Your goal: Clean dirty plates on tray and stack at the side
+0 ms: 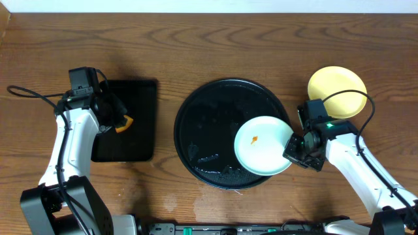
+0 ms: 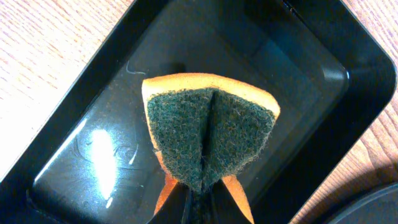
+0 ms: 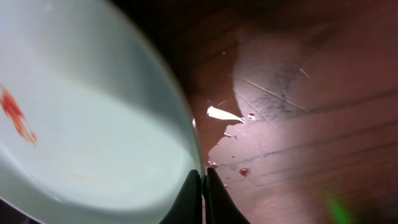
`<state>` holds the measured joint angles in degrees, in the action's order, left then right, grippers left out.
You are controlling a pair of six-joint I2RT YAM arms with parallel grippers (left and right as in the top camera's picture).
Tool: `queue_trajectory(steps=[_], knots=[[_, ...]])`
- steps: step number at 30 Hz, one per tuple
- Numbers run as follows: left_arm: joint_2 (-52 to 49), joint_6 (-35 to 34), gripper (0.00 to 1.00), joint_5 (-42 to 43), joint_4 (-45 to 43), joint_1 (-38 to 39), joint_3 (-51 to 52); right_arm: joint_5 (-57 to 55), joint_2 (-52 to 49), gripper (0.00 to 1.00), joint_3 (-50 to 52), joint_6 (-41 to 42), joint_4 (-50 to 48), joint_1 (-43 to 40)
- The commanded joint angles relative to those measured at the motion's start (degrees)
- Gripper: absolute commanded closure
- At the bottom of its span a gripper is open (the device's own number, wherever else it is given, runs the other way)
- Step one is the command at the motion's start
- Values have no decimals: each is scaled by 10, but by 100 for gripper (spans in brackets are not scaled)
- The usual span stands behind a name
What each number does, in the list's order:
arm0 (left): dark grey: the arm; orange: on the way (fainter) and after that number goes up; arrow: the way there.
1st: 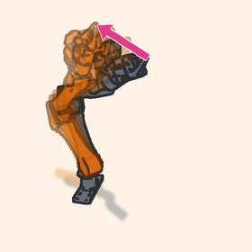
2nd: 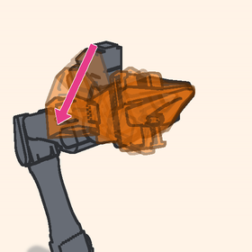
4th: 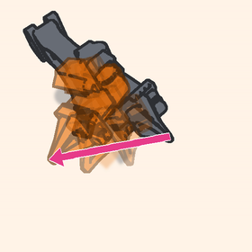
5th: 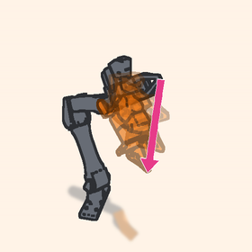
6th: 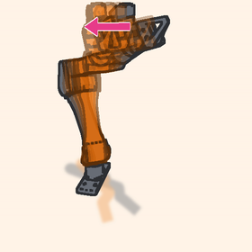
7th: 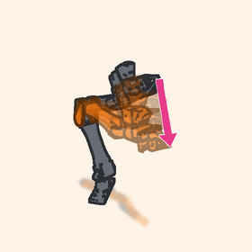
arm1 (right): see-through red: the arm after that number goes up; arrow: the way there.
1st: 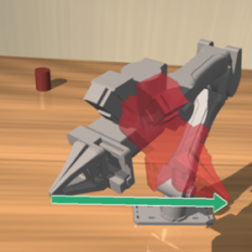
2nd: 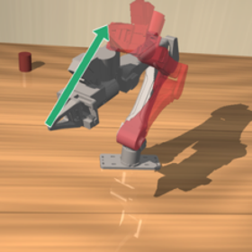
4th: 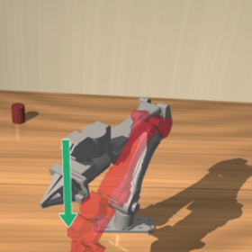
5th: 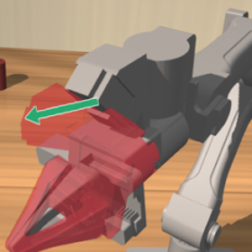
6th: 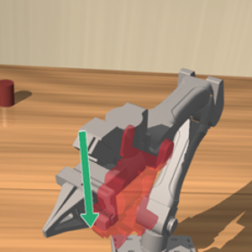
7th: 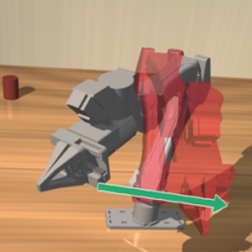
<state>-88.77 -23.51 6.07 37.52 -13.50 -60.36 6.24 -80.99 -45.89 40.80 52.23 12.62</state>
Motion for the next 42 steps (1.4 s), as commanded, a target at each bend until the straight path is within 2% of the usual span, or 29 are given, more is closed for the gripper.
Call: queue_trajectory(steps=[1,9,15,22,26,28,30,32,36,37,38,42], knots=[[1,10,92,2,2,-3,3,3,5,99,4,-4,-13,17],[1,10,92,2,2,-3,3,70,4,99,4,-23,-122,56],[1,10,92,2,2,-3,3,39,-19,99,3,-28,-205,81],[1,10,92,2,2,-3,3,30,-78,99,2,-80,-268,80],[1,10,92,2,2,-3,3,31,-80,85,-7,-107,-259,77],[1,10,92,2,2,-3,3,31,-79,69,-20,-120,-243,76],[1,10,92,2,2,-3,3,30,-79,59,-42,-135,-217,75],[1,11,92,2,2,-3,3,30,-79,42,-70,-143,-189,75],[5,43,92,25,2,-3,2,30,-79,25,-120,-150,-149,75],[9,45,93,25,1,-3,2,31,-79,17,-132,-158,-143,75],[15,45,93,25,1,-3,2,30,-79,4,-141,-163,-140,75],[45,44,93,25,1,-3,0,30,-79,1,-161,-166,-137,71]])
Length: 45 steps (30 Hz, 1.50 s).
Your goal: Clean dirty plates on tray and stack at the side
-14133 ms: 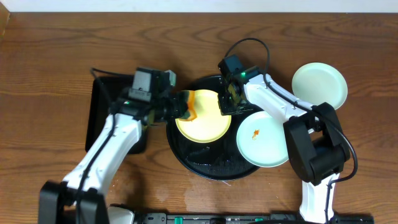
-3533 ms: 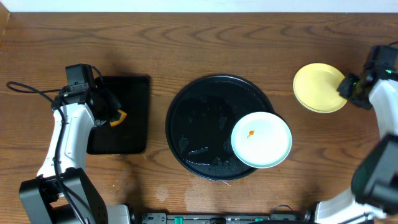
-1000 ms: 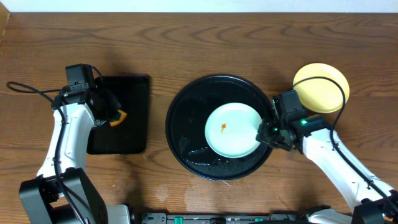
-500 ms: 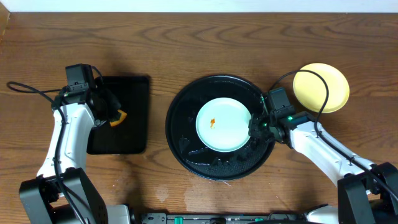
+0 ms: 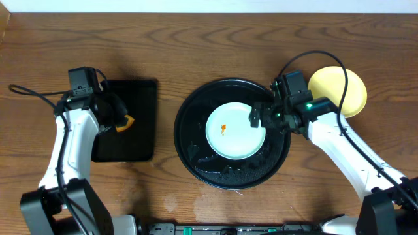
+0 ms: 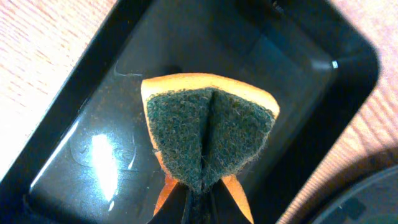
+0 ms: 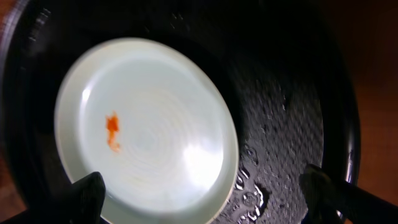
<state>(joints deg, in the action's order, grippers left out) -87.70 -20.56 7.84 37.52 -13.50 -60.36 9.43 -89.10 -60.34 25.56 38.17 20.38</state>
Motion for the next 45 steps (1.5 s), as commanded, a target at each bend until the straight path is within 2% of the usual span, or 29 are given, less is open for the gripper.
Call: queue_trajectory(steps=[1,9,16,23,45], knots=[[43,15,93,8,1,-3,0,-2,2,1,-17,-12,1,-7],[23,15,93,7,-7,-2,7,-68,2,1,-17,-12,-5,-10],[-20,30,93,7,-6,-2,7,-68,2,1,-17,-12,-1,-9],[-29,30,92,7,-47,-2,10,-68,2,1,-17,-12,-3,-9],[-177,30,92,8,-114,-2,18,-68,2,1,-17,-12,-2,-9]])
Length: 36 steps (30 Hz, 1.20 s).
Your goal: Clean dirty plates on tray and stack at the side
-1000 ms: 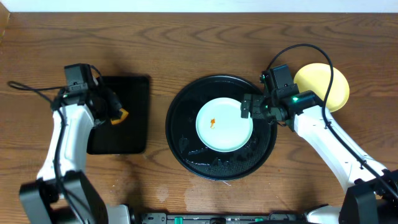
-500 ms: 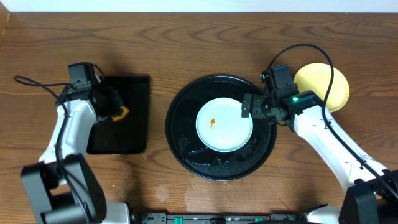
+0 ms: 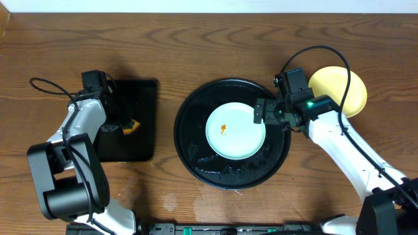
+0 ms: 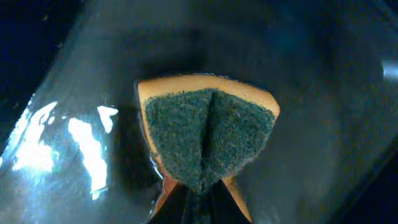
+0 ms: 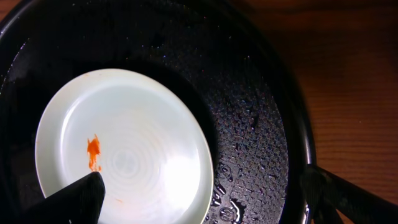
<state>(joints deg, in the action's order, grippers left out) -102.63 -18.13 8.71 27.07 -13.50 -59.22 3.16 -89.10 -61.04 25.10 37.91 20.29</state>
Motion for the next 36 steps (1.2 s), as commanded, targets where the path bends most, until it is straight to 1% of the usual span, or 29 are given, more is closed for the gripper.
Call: queue_trajectory(steps=[1,5,9,13,17,21,23,26,29,33,36], knots=[[-34,5,92,-1,-11,-2,6,-5,2,1,-10,-7,0,-8],[-43,5,92,-1,-4,-2,6,-5,2,1,-10,-7,0,-8],[-17,5,92,-1,14,-2,-4,-5,2,1,-10,-7,0,-8],[42,5,93,-1,31,-2,-24,-5,2,1,-10,-7,0,-8],[139,5,92,-1,33,-2,-27,-5,2,1,-10,-7,0,-8],[207,5,92,-2,34,-2,-26,-5,2,1,-10,-8,0,-7],[217,5,92,-2,33,-2,-23,-5,2,1,-10,-8,1,-8],[207,5,92,-5,21,-2,-7,-5,2,1,-10,-7,-4,-8],[169,5,92,-8,1,-2,14,-5,2,1,-10,-7,-19,-7],[74,5,92,-8,-13,-2,23,-1,2,1,-10,-7,-19,-7],[21,5,92,-8,-26,-2,23,-1,2,1,-10,-7,-19,-8]])
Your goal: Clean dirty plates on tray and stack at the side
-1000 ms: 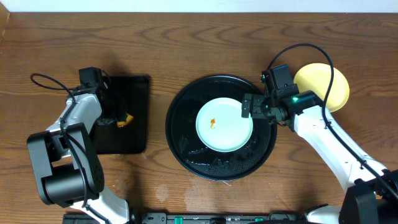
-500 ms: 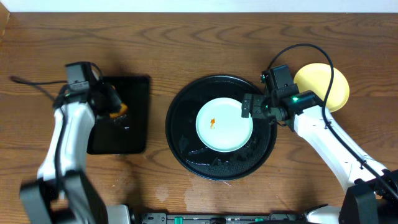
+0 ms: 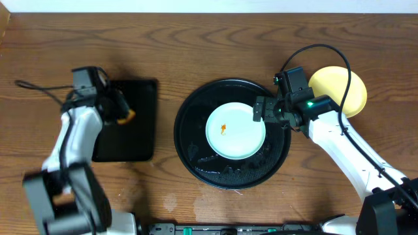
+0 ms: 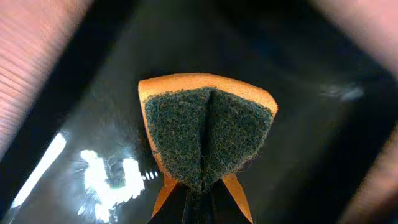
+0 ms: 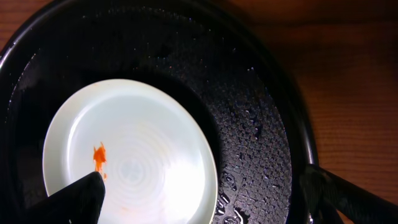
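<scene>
A pale plate (image 3: 236,131) with an orange stain (image 5: 98,157) lies flat in the middle of the round black tray (image 3: 196,124). My right gripper (image 3: 266,109) hangs open above the plate's right rim, and in its wrist view its gripper (image 5: 202,183) has nothing between the fingers. My left gripper (image 3: 117,113) is shut on an orange sponge (image 4: 208,134), its green scouring face towards the camera. It holds the sponge over the black rectangular tray (image 3: 137,137). A yellow plate (image 3: 339,91) rests on the table to the right.
The round tray's floor (image 5: 261,106) is wet with droplets. Water glints in the rectangular tray (image 4: 106,177). Cables loop off both arms. The wooden table's back edge meets a white wall.
My left gripper, still shut on the sponge, was low in the wet rectangular tray and now holds it higher above it. The right gripper stays open over the plate, barely shifted.
At first my right gripper was shut on the stained plate's rim at the round tray's right front edge, and the left held the sponge over the rectangular tray. Then the plate lay mid-tray with the right gripper open. The sponge was then down in the water, and is now raised.
</scene>
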`<state>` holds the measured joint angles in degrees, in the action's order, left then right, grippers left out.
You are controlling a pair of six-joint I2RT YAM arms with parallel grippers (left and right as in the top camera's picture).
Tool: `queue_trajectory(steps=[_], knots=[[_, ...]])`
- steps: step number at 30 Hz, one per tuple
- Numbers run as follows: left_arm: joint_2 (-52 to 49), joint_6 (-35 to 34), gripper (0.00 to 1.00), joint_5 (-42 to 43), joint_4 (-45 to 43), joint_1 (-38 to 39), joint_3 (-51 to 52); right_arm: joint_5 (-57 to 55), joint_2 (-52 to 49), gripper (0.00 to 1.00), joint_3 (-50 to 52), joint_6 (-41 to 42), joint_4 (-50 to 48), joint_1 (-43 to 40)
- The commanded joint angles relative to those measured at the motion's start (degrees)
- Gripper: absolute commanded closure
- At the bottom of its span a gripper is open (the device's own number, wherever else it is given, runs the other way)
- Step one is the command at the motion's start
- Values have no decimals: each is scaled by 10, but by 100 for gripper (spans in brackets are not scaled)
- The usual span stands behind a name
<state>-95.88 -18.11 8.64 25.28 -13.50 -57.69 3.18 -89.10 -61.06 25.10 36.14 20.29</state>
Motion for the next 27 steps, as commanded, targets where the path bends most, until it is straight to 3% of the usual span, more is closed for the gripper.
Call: queue_trajectory(steps=[1,15,27], knots=[[-58,5,92,-7,-11,-2,7,-1,2,1,-10,-7,-2,-8],[-52,5,93,0,-3,-2,-3,1,2,1,-10,-7,-6,-7],[203,6,93,-2,29,-2,-23,1,2,1,-10,-7,-6,-7]])
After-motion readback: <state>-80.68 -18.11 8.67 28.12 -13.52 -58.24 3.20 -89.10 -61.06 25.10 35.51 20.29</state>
